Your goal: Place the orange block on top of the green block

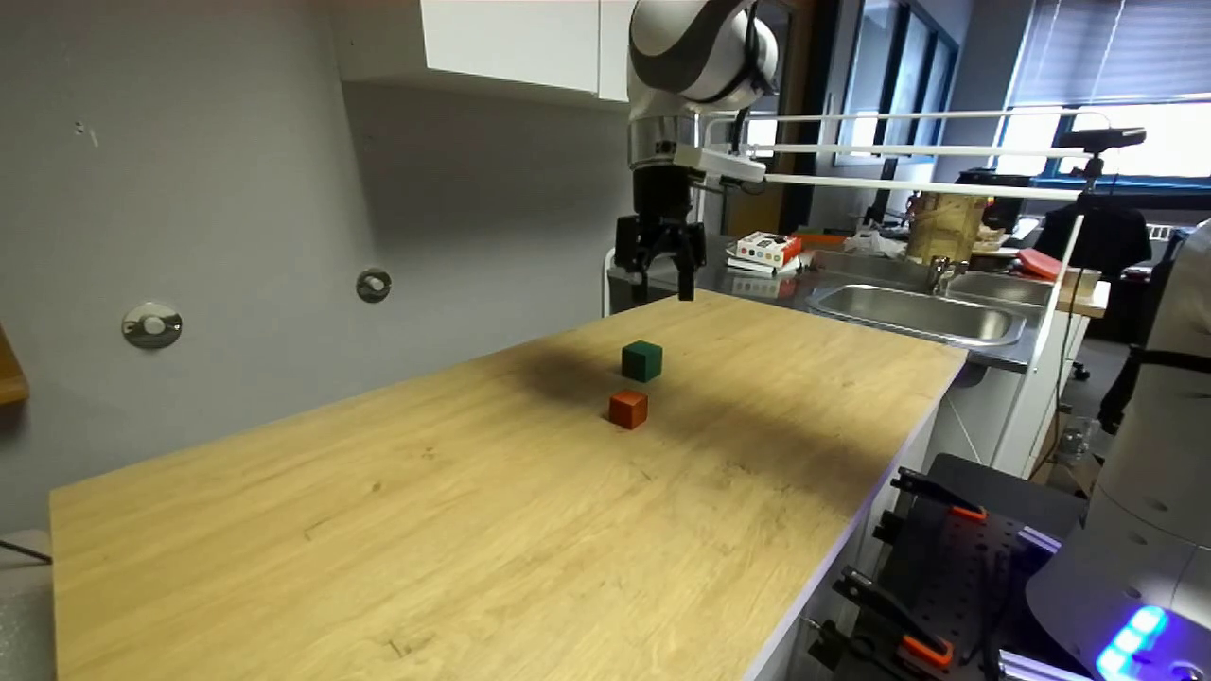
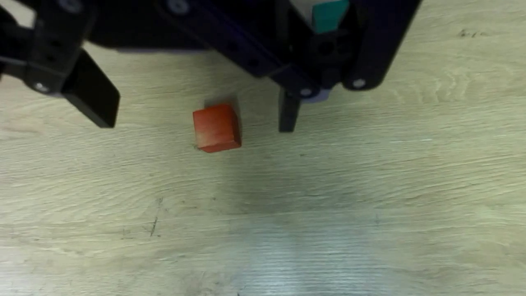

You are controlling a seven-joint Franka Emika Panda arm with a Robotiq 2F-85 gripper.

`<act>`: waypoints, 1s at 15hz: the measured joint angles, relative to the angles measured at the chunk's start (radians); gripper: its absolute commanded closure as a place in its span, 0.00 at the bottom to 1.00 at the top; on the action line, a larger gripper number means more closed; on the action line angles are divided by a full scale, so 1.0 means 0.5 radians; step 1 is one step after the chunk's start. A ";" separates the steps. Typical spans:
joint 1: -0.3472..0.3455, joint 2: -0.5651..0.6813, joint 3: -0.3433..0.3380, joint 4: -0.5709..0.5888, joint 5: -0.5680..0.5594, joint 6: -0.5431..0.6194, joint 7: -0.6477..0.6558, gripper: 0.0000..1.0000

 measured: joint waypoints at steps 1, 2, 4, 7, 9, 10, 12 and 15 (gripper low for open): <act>0.001 0.082 0.004 0.042 0.035 -0.001 0.000 0.00; 0.003 0.156 0.009 0.082 0.057 -0.001 0.000 0.00; 0.013 0.294 0.020 0.163 0.064 -0.004 0.000 0.00; 0.036 0.491 0.027 0.286 0.048 -0.020 0.014 0.00; 0.053 0.616 0.027 0.370 0.016 -0.050 0.041 0.00; 0.062 0.675 0.027 0.411 0.001 -0.071 0.053 0.00; 0.075 0.783 0.027 0.492 -0.021 -0.128 0.066 0.00; 0.089 0.928 0.027 0.611 -0.051 -0.215 0.067 0.25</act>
